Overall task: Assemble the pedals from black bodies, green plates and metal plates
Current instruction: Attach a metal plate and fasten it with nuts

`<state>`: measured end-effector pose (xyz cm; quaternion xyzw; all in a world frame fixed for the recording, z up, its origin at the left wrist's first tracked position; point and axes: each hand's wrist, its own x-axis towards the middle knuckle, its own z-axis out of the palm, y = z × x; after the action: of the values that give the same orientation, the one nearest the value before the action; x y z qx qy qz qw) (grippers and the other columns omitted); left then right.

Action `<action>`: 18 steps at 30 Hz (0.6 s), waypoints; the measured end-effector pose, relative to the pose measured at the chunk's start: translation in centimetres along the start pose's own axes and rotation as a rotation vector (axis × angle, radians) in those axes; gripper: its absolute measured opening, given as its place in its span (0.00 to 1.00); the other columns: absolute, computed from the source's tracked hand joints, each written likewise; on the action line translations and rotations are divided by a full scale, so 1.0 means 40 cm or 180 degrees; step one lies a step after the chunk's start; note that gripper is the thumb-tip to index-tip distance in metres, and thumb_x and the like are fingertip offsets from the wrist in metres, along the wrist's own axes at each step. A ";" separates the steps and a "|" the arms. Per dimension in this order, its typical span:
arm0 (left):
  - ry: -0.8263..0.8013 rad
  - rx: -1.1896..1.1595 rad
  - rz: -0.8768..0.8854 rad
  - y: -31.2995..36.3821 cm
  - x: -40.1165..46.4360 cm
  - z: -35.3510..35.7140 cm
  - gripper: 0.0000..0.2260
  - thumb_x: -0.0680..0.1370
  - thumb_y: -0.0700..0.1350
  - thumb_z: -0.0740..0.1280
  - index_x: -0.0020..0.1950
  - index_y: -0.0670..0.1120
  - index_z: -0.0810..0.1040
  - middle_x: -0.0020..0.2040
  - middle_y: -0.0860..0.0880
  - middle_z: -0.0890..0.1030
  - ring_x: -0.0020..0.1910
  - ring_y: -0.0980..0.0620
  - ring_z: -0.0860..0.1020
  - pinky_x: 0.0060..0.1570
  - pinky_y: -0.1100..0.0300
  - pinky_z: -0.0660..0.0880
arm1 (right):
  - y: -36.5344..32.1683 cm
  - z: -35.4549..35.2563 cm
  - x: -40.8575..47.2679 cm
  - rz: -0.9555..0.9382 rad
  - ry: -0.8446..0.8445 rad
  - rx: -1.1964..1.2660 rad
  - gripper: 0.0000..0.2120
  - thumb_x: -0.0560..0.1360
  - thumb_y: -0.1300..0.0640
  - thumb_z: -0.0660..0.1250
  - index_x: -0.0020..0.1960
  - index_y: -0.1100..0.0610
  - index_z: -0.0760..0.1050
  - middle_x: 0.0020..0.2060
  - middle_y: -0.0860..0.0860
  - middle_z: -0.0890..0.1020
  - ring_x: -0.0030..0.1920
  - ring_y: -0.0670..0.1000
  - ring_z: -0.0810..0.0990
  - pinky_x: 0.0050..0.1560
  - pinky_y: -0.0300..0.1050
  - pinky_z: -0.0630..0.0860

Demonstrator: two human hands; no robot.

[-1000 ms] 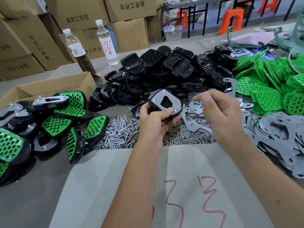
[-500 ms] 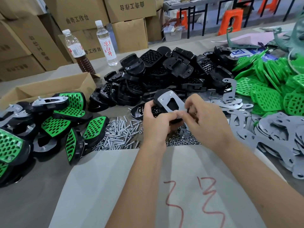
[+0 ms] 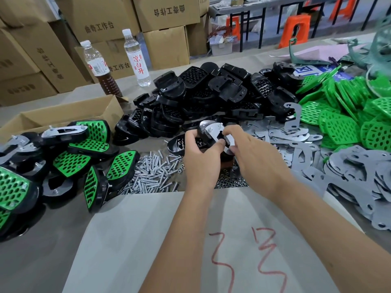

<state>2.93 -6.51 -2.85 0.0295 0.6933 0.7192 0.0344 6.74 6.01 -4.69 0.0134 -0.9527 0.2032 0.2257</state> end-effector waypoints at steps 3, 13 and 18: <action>0.0097 0.0131 0.0152 -0.006 -0.002 0.003 0.12 0.74 0.47 0.73 0.54 0.58 0.76 0.48 0.58 0.85 0.49 0.57 0.84 0.52 0.49 0.81 | -0.012 -0.005 0.000 0.0029 0.0103 0.0016 0.26 0.77 0.68 0.65 0.65 0.45 0.63 0.41 0.38 0.74 0.32 0.32 0.67 0.27 0.38 0.59; 0.0360 0.0306 0.0686 -0.015 -0.044 0.065 0.16 0.77 0.43 0.73 0.60 0.57 0.72 0.39 0.49 0.84 0.40 0.48 0.83 0.46 0.47 0.82 | -0.036 -0.027 0.001 0.0963 0.0610 0.0614 0.17 0.78 0.63 0.61 0.65 0.52 0.62 0.28 0.46 0.73 0.31 0.50 0.71 0.29 0.49 0.58; 0.0407 0.0515 0.1000 -0.023 -0.058 0.086 0.19 0.76 0.44 0.74 0.62 0.57 0.72 0.36 0.53 0.83 0.37 0.55 0.81 0.42 0.62 0.77 | -0.025 -0.031 0.002 0.1331 0.0793 0.1038 0.17 0.79 0.63 0.61 0.66 0.56 0.64 0.30 0.48 0.75 0.35 0.55 0.75 0.37 0.53 0.63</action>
<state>5.57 -3.26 -3.63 0.0943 0.7366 0.6580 -0.1250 7.30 5.60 -3.27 -0.1722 -0.8545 0.3958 0.2890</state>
